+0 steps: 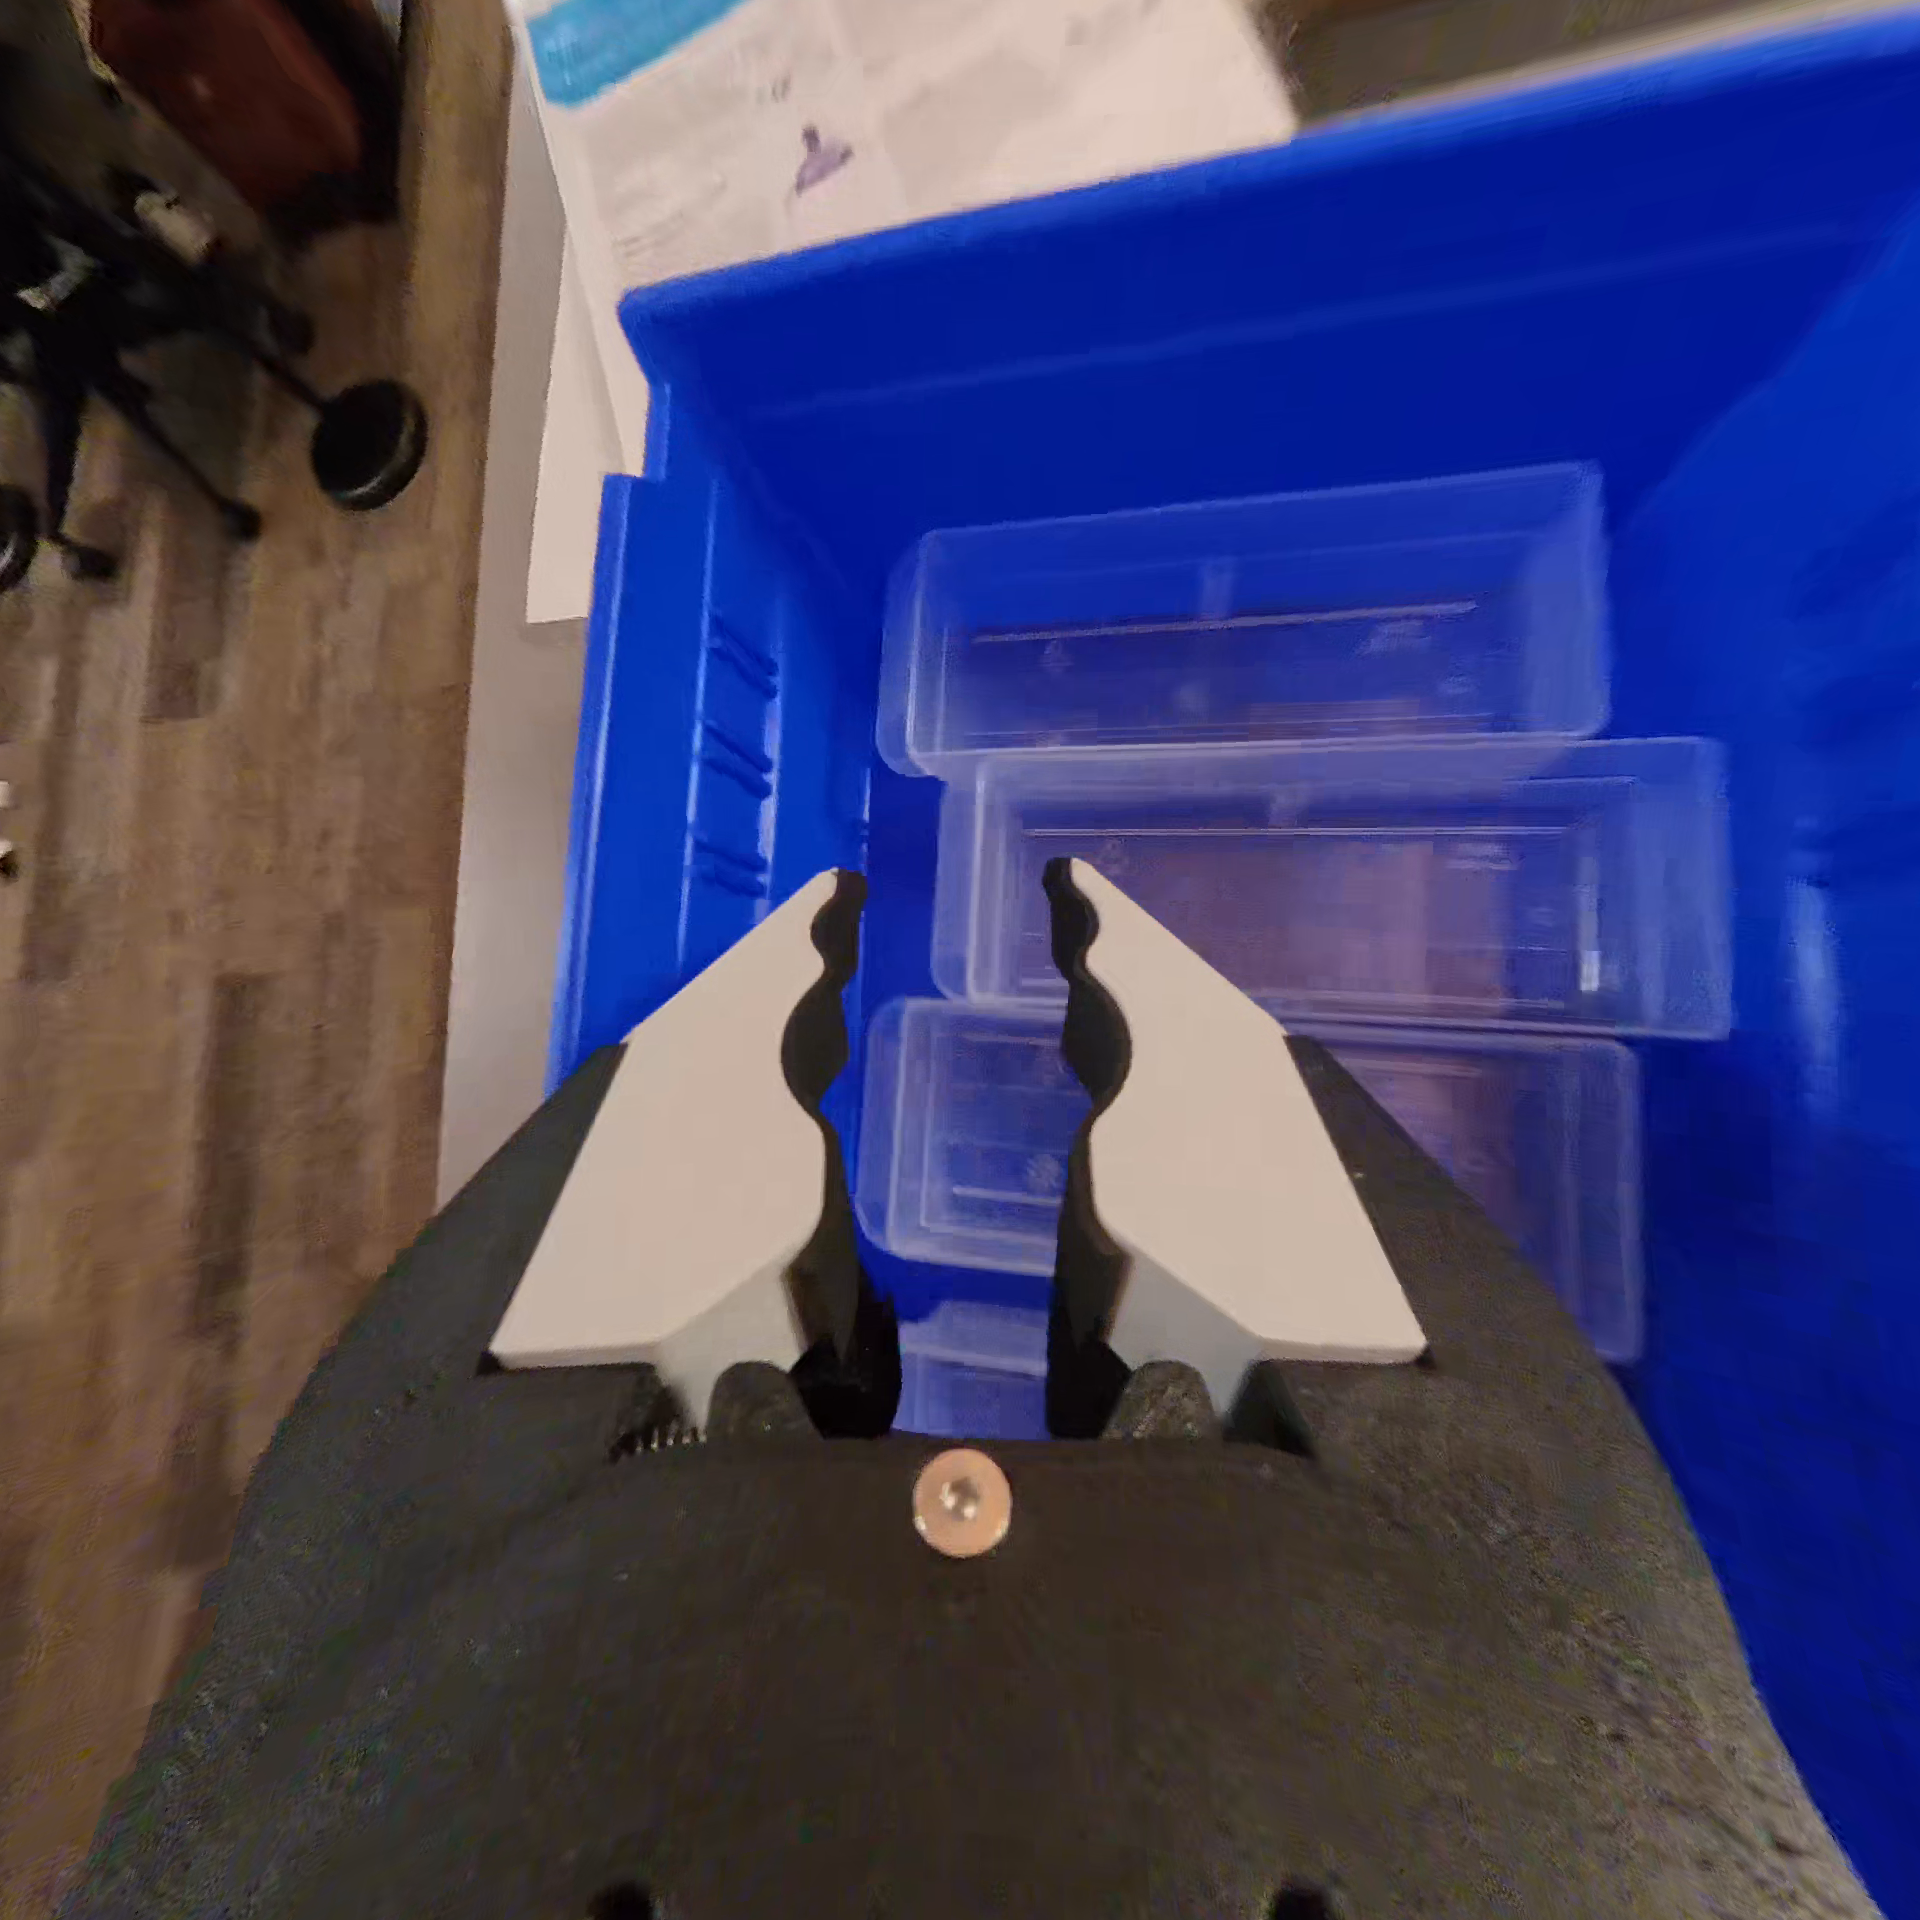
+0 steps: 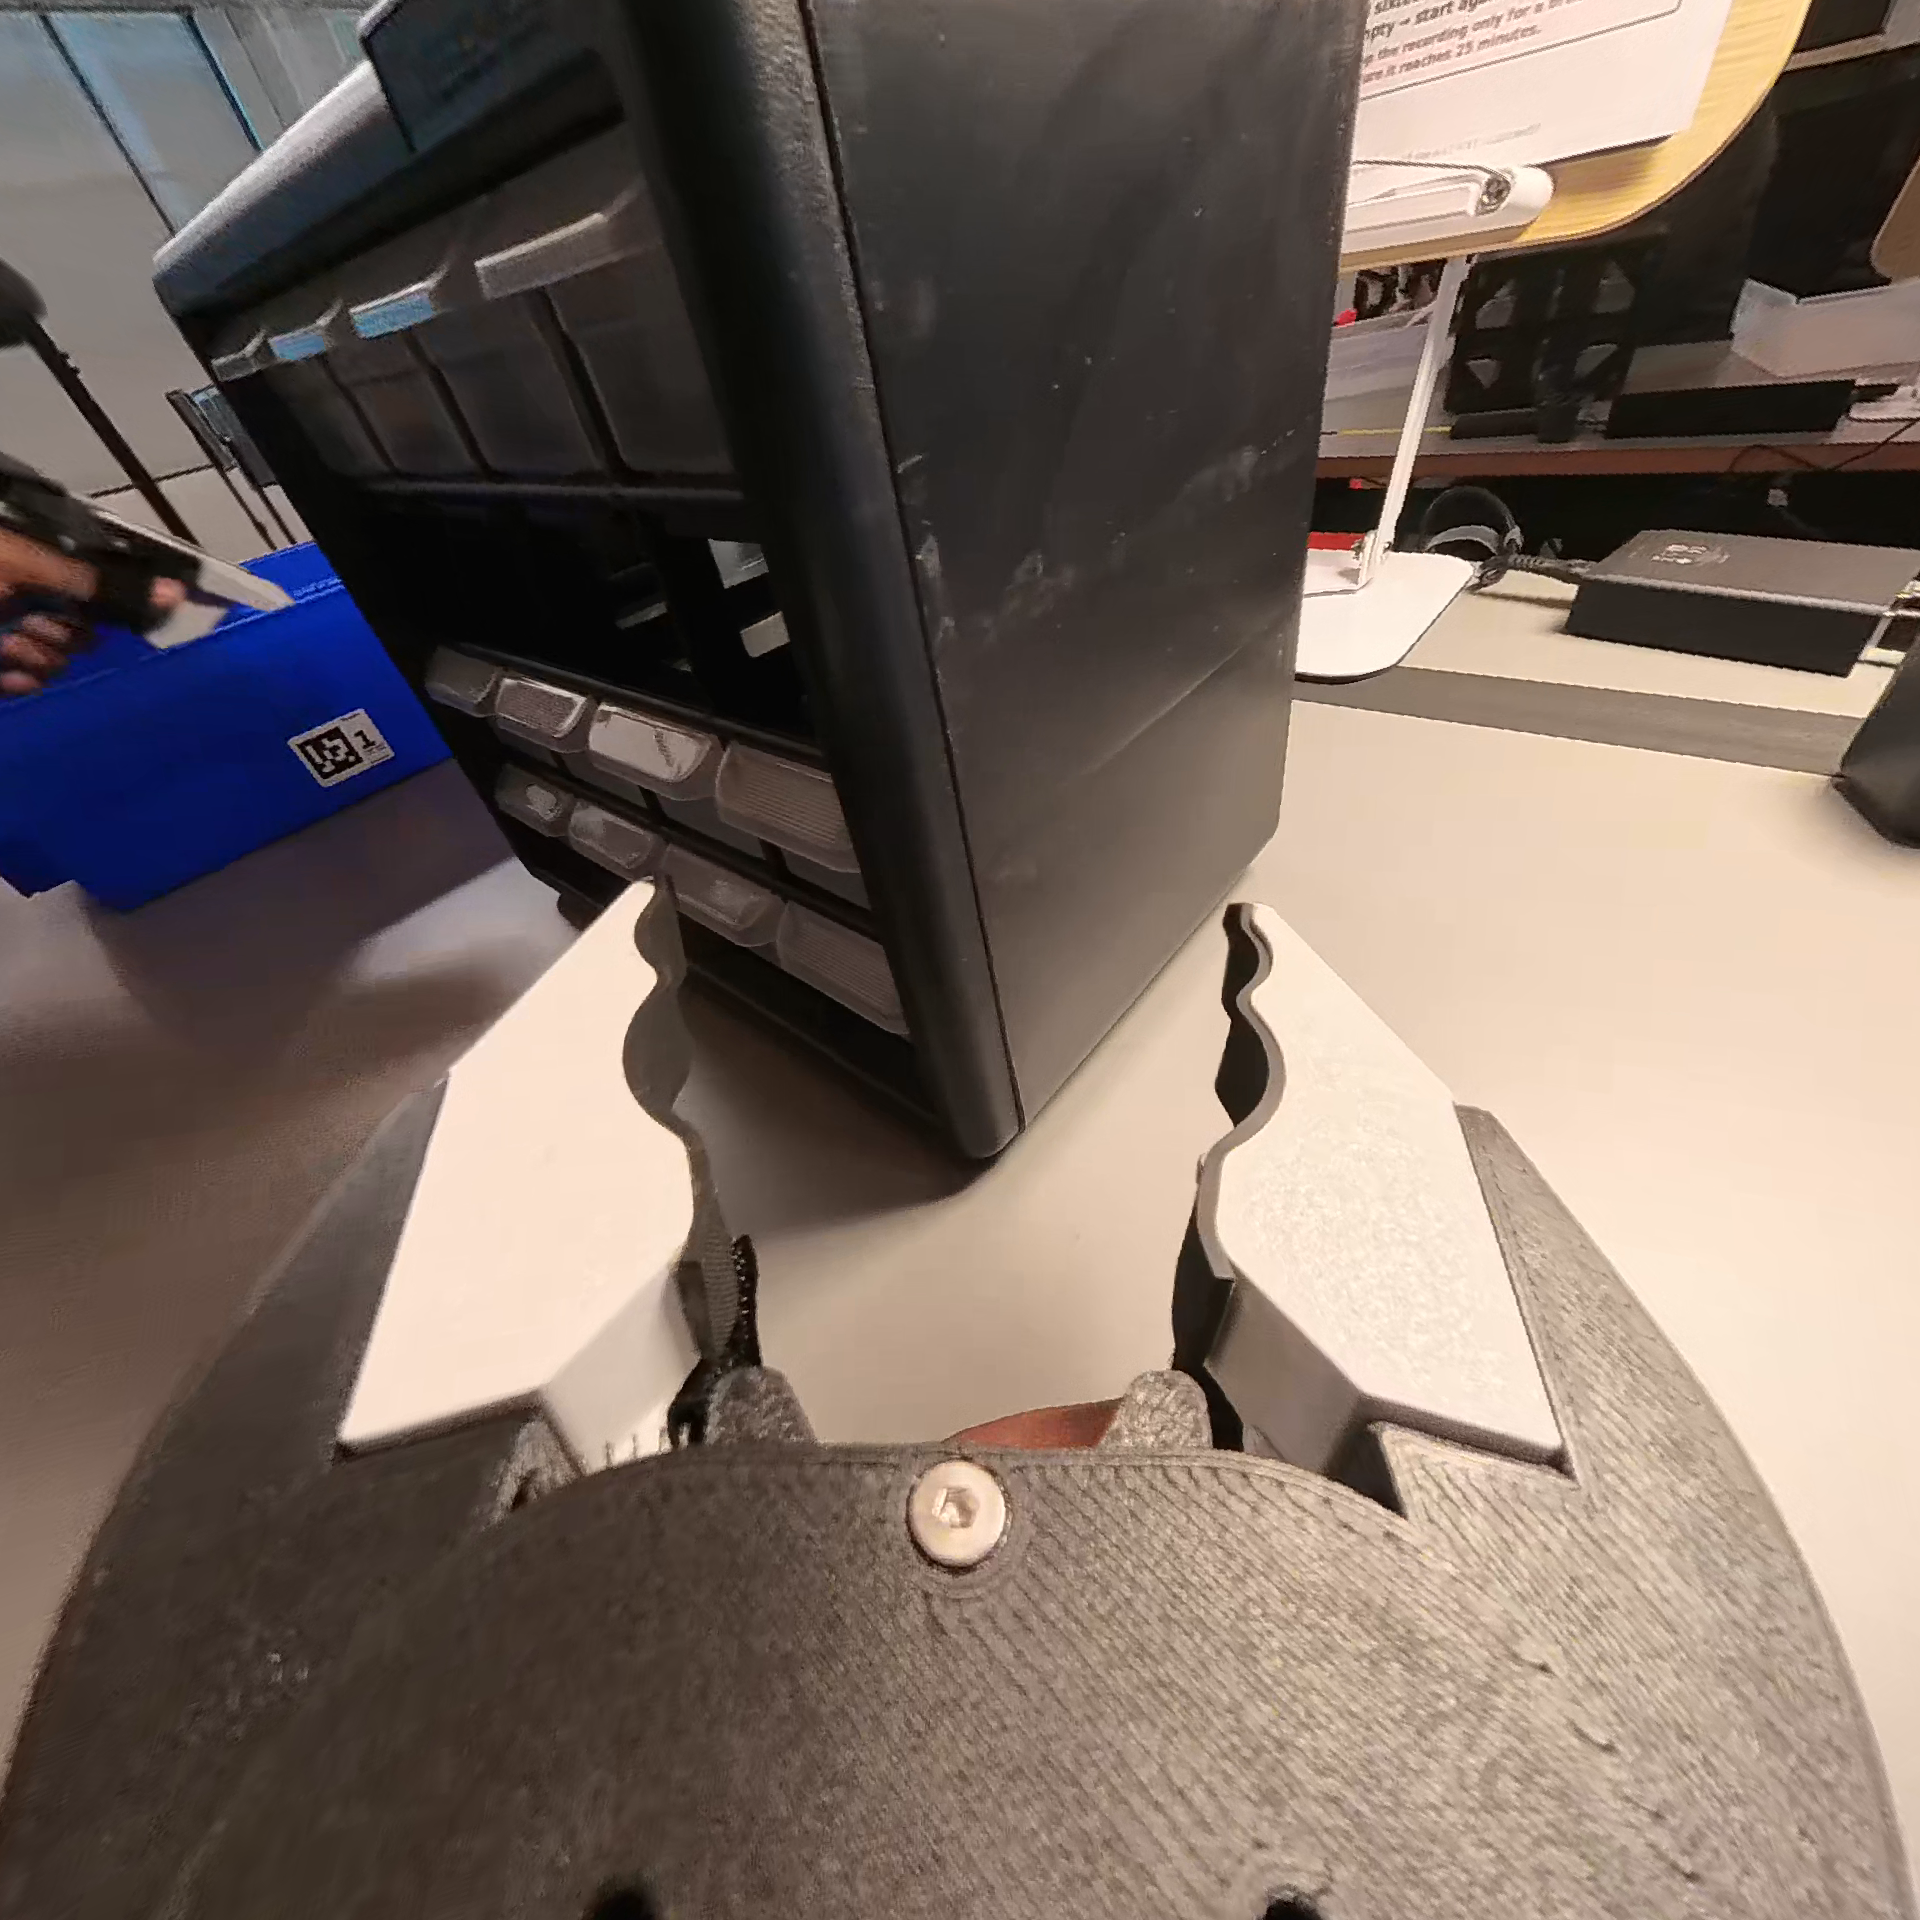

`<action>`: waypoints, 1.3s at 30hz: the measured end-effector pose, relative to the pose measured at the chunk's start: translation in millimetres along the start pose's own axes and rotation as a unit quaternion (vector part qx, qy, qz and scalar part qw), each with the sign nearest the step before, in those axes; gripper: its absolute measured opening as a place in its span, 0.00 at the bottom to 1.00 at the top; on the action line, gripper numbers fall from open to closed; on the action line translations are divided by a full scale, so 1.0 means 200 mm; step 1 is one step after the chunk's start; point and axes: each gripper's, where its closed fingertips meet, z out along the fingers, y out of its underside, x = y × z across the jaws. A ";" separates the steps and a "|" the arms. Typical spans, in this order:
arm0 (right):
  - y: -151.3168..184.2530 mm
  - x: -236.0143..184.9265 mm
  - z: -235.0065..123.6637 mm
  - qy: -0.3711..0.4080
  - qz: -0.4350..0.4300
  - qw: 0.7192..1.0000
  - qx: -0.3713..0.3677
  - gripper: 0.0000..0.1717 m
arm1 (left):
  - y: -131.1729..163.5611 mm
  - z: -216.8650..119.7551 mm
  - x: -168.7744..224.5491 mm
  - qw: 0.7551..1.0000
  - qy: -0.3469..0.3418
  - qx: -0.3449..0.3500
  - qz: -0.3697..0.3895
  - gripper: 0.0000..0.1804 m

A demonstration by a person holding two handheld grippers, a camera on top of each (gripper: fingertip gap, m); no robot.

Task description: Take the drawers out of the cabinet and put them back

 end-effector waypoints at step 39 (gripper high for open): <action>-0.01 -0.02 -0.01 -0.007 -0.003 1.000 0.000 0.59 | -0.25 -0.88 0.85 0.967 0.107 0.188 0.132 0.07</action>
